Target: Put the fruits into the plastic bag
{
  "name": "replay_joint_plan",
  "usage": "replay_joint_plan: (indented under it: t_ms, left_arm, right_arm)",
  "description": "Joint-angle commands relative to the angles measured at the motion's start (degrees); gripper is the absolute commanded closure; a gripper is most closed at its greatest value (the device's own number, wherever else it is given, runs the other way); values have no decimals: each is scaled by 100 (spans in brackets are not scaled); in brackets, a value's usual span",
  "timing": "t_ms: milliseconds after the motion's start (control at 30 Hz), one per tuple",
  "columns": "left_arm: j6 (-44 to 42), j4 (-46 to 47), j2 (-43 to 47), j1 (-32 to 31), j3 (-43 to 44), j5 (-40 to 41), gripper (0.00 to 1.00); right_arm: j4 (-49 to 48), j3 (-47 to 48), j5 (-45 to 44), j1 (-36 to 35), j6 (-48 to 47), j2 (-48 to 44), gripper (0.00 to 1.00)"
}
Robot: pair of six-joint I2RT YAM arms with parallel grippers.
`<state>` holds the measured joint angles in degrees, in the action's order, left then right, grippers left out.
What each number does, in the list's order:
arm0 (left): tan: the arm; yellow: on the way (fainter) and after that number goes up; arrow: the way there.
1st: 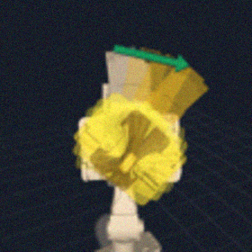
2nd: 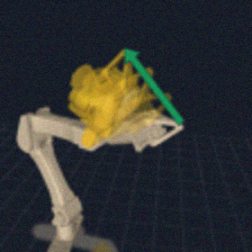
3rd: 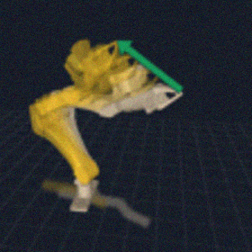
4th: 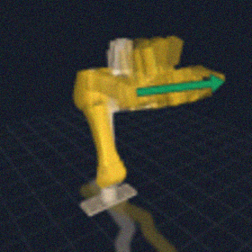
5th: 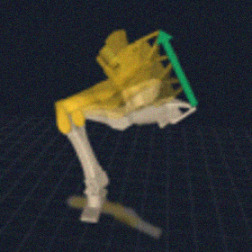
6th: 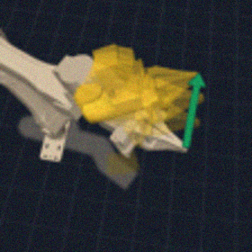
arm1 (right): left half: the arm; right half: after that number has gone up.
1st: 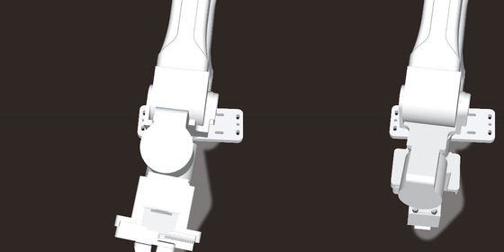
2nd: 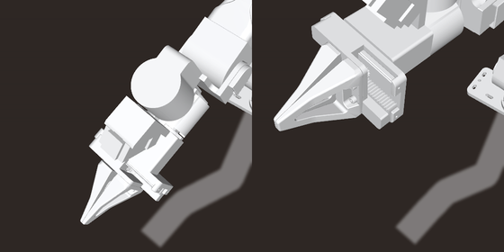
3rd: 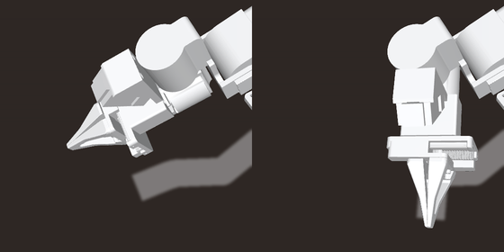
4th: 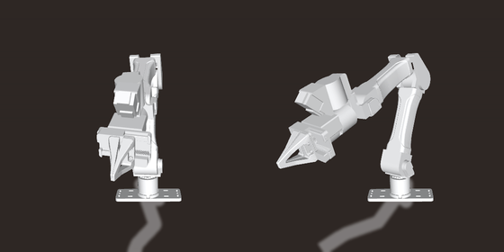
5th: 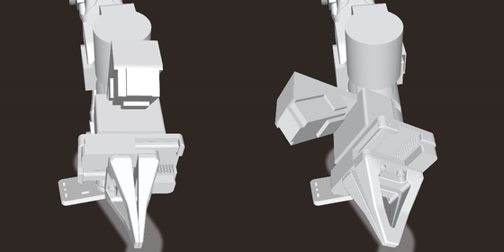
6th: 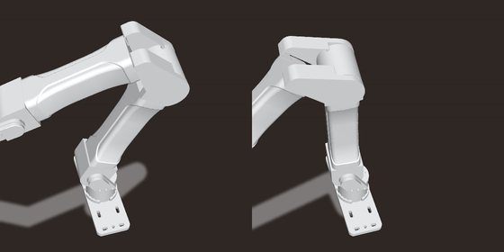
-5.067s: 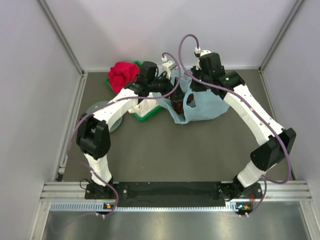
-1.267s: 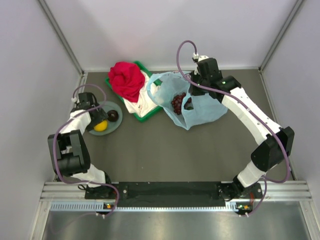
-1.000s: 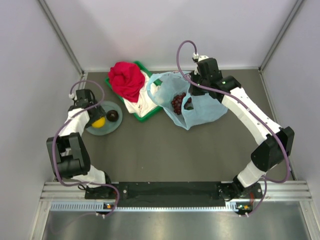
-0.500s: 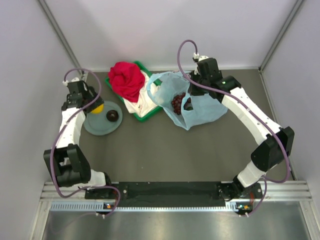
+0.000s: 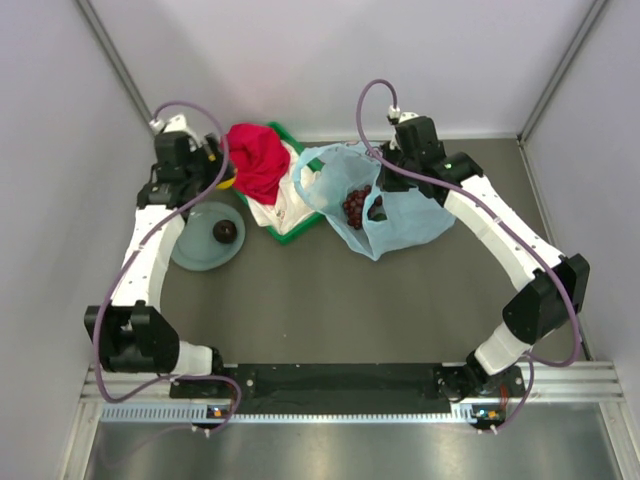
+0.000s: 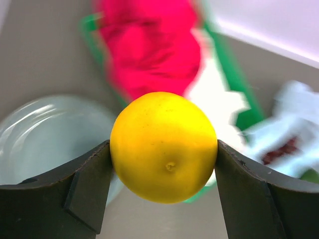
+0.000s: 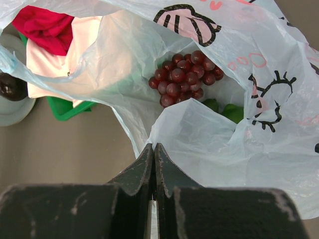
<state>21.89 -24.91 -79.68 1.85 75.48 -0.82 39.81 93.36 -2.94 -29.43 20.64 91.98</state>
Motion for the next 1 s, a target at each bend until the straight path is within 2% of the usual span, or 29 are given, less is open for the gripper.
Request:
replay_joint_plan:
  t_ms: [0,133,333,500,633,767,967]
  left_arm:
    - [-63,600,-144,-992,599,29,59]
    - [272,1119,-206,-1160,722,-67,59]
    - [158,1445,-460,-1502,1275,-533,59]
    - [114,1821,-777,-2065,1513,-1148,59]
    - [175,2349,-935,-2408,1469,-2044,59]
    - [-44,2228,-1304,-2829,1679,-2615,59]
    - [0,2087,-1735,-2918,1768,-3099,59]
  right_arm:
    - [-176,33,-66,52,98,-243,100]
    - [-88,103,-119,60,89,-225,100]
    - [-96,7,-145,52,107,-278,100]
    - [-114,7,-189,60,115,-295,100]
    - [-123,-28,-225,52,133,-322,100]
    - [-141,-37,-216,60,133,-339,100]
    - [-105,-72,-233,60,133,-400,100]
